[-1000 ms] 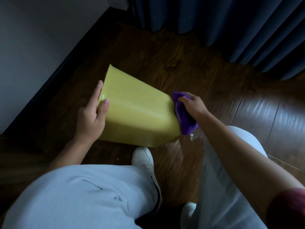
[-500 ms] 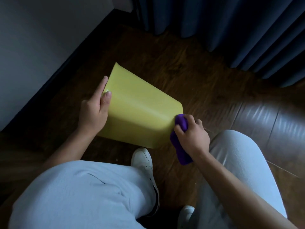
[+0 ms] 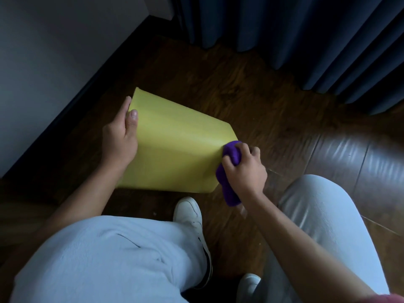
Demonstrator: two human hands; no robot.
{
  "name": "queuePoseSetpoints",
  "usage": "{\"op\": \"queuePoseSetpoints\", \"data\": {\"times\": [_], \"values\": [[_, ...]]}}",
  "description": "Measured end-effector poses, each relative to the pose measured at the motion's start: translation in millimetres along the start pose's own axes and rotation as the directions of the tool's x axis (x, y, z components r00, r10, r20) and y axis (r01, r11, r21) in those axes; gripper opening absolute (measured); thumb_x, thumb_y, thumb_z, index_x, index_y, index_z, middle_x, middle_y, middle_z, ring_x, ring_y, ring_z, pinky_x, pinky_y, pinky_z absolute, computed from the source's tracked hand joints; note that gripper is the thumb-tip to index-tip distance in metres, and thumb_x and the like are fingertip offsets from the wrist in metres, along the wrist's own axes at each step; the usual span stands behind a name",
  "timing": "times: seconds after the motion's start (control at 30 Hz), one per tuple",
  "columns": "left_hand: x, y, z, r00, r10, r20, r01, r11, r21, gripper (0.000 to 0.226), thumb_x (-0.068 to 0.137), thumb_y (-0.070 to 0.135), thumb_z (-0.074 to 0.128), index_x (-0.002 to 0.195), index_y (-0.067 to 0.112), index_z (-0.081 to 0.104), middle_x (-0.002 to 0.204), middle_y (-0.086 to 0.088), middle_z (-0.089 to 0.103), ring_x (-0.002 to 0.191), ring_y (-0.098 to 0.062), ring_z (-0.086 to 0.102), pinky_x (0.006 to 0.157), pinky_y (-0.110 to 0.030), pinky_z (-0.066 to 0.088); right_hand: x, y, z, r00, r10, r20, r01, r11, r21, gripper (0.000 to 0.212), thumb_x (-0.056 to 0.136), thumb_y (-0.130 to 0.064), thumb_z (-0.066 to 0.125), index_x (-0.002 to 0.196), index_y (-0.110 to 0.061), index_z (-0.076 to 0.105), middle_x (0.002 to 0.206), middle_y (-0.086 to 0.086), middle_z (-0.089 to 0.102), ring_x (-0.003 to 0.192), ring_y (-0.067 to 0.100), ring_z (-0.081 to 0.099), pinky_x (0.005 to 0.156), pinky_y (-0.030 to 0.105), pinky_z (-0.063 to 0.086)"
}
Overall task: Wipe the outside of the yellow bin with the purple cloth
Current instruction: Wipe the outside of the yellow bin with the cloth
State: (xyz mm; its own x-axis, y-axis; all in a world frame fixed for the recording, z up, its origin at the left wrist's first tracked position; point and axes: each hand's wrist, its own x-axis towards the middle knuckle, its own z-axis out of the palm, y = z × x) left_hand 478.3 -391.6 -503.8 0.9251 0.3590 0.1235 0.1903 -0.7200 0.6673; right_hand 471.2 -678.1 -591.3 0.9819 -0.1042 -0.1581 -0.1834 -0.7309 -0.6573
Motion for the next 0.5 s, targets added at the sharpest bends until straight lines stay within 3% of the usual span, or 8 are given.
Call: {"op": "queuePoseSetpoints", "data": {"times": [0.1, 0.2, 0.27, 0.37, 0.43, 0.5], "values": [[1.9, -0.1, 2.6, 1.0, -0.026, -0.013, 0.026, 1.0, -0.017, 0.054, 0.112, 0.044, 0.036, 0.16, 0.021, 0.035, 0.121, -0.004, 0.064, 0.103, -0.014, 0.062, 0.084, -0.022, 0.049, -11.8, 8.2, 21.4, 0.998, -0.02, 0.051, 0.026, 0.993, -0.117, 0.039, 0.091, -0.055, 0.053, 0.122, -0.031, 0.052, 0.122, 0.003, 0.053, 0.075, 0.021, 0.056, 0.065, 0.034, 0.047], [7.0, 2.5, 2.5, 0.997, -0.078, -0.003, 0.078, 0.996, -0.034, 0.055, 0.111, 0.043, 0.036, 0.162, 0.02, 0.032, 0.146, -0.009, 0.057, 0.129, -0.014, 0.053, 0.099, -0.023, 0.041, -19.3, 16.4, 29.3, 0.981, 0.076, 0.178, -0.049, 0.987, -0.154, 0.036, 0.094, -0.053, 0.053, 0.123, -0.032, 0.056, 0.121, 0.002, 0.054, 0.079, 0.024, 0.06, 0.068, 0.034, 0.051], [8.6, 1.6, 0.6, 0.995, -0.096, 0.0, 0.096, 0.995, -0.026, 0.055, 0.111, 0.043, 0.036, 0.162, 0.02, 0.032, 0.15, -0.013, 0.054, 0.13, -0.011, 0.048, 0.1, -0.024, 0.038, -14.6, 18.4, 23.1, 0.98, 0.102, 0.17, -0.083, 0.99, -0.113, 0.036, 0.095, -0.053, 0.052, 0.123, -0.033, 0.058, 0.116, 0.002, 0.056, 0.08, 0.022, 0.062, 0.069, 0.036, 0.056], [9.6, -2.6, -0.8, 0.994, -0.109, -0.008, 0.109, 0.994, -0.022, 0.055, 0.112, 0.043, 0.036, 0.162, 0.021, 0.032, 0.152, -0.012, 0.052, 0.134, -0.013, 0.047, 0.101, -0.023, 0.037, 3.0, 14.6, 5.4, 0.998, 0.058, 0.035, -0.058, 0.998, -0.013, 0.037, 0.094, -0.055, 0.051, 0.123, -0.034, 0.058, 0.111, -0.001, 0.057, 0.079, 0.018, 0.06, 0.067, 0.034, 0.055], [10.6, -3.9, -0.3, 0.993, -0.117, -0.014, 0.117, 0.993, -0.029, 0.055, 0.111, 0.044, 0.036, 0.161, 0.022, 0.032, 0.153, -0.011, 0.052, 0.133, -0.01, 0.046, 0.102, -0.022, 0.037, 16.4, 6.6, -2.1, 0.999, 0.013, -0.05, -0.011, 0.999, 0.051, 0.041, 0.093, -0.054, 0.052, 0.13, -0.038, 0.054, 0.117, -0.003, 0.056, 0.084, 0.017, 0.06, 0.069, 0.033, 0.051], [12.0, -4.1, 1.0, 0.992, -0.126, -0.021, 0.125, 0.991, -0.042, 0.055, 0.111, 0.046, 0.036, 0.161, 0.024, 0.032, 0.152, -0.009, 0.053, 0.134, -0.012, 0.048, 0.102, -0.024, 0.039, 26.7, -2.6, -0.9, 0.999, -0.012, -0.031, 0.014, 0.998, 0.054, 0.047, 0.094, -0.053, 0.053, 0.139, -0.04, 0.048, 0.126, -0.002, 0.055, 0.09, 0.019, 0.06, 0.073, 0.036, 0.054]]}}
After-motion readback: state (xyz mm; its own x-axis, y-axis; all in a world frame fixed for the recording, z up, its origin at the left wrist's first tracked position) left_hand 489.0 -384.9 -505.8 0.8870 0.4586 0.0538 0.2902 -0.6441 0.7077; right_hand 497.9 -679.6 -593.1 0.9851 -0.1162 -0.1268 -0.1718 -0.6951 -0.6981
